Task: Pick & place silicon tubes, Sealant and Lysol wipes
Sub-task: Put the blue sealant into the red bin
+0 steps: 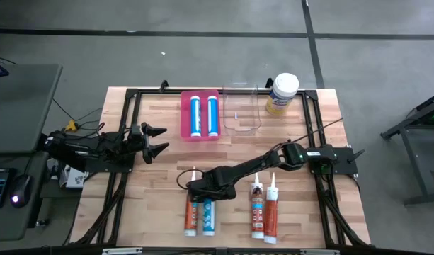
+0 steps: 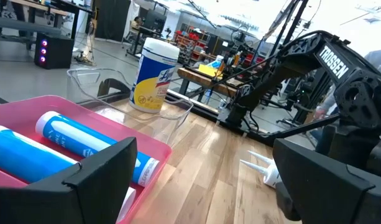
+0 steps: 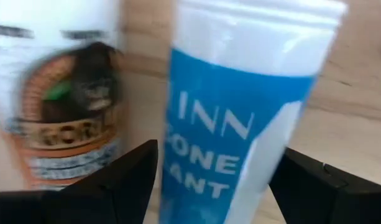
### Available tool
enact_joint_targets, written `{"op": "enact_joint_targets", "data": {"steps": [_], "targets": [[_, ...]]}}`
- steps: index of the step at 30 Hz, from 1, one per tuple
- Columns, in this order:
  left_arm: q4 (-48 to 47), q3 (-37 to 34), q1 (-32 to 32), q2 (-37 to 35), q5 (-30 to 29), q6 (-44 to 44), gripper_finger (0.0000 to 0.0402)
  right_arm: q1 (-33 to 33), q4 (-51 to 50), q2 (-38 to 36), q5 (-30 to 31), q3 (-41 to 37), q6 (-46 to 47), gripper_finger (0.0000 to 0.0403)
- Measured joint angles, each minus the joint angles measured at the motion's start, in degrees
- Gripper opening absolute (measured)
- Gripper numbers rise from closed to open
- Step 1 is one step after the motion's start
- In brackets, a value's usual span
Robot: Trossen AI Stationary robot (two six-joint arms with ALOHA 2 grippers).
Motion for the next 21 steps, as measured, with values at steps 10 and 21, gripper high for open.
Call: {"op": "enact_joint_targets", "data": {"steps": [10, 21], "targets": [[0.00, -0.01, 0.00, 0.01, -0.13, 0.00, 0.0370, 0.15, -4.80, 0.02, -2.14, -0.04, -0.03, 0.0272], [0.00, -0.02, 0.00, 0.00, -0.13, 0.00, 0.0370, 0.69, -4.56, 0.07, -1.79, -0.09, -0.29, 0.0212]]}}
